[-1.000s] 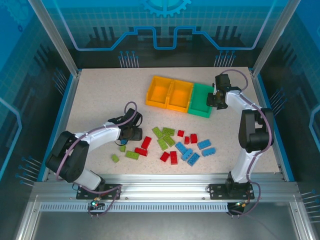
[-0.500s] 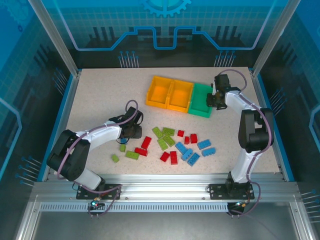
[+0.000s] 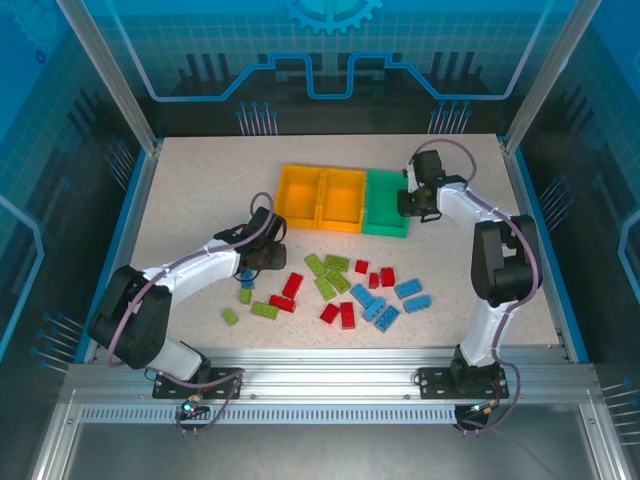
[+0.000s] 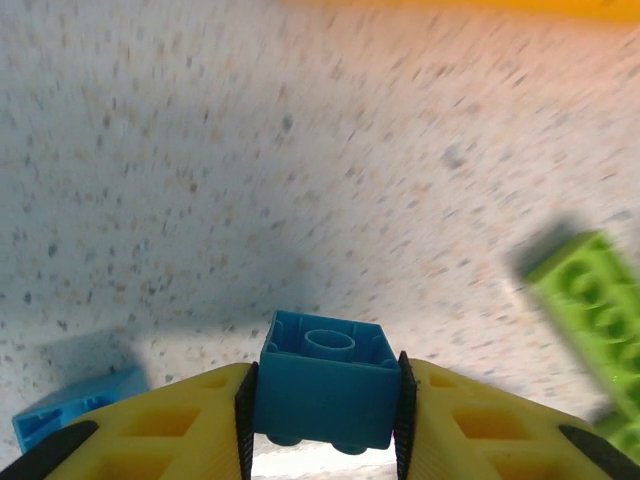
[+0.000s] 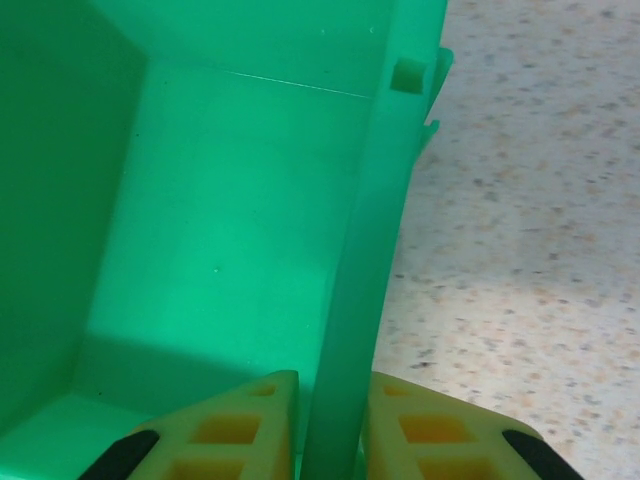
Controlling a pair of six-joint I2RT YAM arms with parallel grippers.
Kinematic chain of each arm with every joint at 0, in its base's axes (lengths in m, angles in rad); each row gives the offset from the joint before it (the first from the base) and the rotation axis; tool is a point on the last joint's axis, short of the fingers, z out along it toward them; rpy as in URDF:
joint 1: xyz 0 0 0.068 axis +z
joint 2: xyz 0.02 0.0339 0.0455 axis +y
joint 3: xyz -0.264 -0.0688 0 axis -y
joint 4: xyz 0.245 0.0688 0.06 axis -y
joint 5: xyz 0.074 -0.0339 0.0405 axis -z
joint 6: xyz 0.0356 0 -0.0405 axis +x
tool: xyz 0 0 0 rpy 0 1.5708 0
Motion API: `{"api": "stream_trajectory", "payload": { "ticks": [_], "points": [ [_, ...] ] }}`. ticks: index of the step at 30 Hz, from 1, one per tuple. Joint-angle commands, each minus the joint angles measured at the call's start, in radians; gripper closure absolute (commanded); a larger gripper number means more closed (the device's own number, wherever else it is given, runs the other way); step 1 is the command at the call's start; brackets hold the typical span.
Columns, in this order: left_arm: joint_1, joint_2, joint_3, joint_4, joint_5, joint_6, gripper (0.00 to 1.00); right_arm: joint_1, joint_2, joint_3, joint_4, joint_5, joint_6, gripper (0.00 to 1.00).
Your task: Sort the legos into containers by color
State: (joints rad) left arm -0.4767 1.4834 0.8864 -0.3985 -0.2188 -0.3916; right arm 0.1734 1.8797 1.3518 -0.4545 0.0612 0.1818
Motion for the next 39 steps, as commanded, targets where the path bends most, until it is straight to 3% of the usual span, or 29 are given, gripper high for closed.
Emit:
{"api": "stream_trajectory", "payload": {
  "ticks": [1,6,10,12,15,21,25,32,39],
  "points": [
    [-0.018,-0.05,0.074,-0.007,0.024,-0.015,0.6,0.046,0.024,-0.001,-0.012,-0.046,-0.03,0.76],
    [-0.038,-0.036,0.164,0.032,0.064,-0.02,0.6,0.082,0.049,0.023,-0.021,-0.066,0.015,0.71],
    [-0.065,0.048,0.261,0.07,0.114,-0.026,0.6,0.082,0.038,0.03,-0.028,-0.04,0.064,0.49],
    [-0.09,0.109,0.33,0.087,0.135,-0.022,0.59,0.075,0.005,0.012,-0.02,-0.038,0.087,0.31],
    [-0.126,0.216,0.446,0.111,0.15,-0.012,0.59,0.064,-0.064,-0.026,-0.016,-0.033,0.103,0.2],
    [-0.159,0.417,0.674,0.104,0.204,-0.004,0.6,-0.004,-0.2,-0.126,-0.125,0.02,0.227,0.15],
    [-0.165,0.508,0.764,0.116,0.236,-0.014,0.6,-0.053,-0.313,-0.265,-0.151,-0.016,0.301,0.15],
    [-0.171,0.633,0.885,0.11,0.265,-0.044,0.58,-0.015,-0.541,-0.507,-0.147,-0.066,0.341,0.15],
    [-0.172,0.693,0.942,0.083,0.283,-0.07,0.48,0.051,-0.599,-0.605,-0.286,-0.025,0.539,0.14]
  ]
}}
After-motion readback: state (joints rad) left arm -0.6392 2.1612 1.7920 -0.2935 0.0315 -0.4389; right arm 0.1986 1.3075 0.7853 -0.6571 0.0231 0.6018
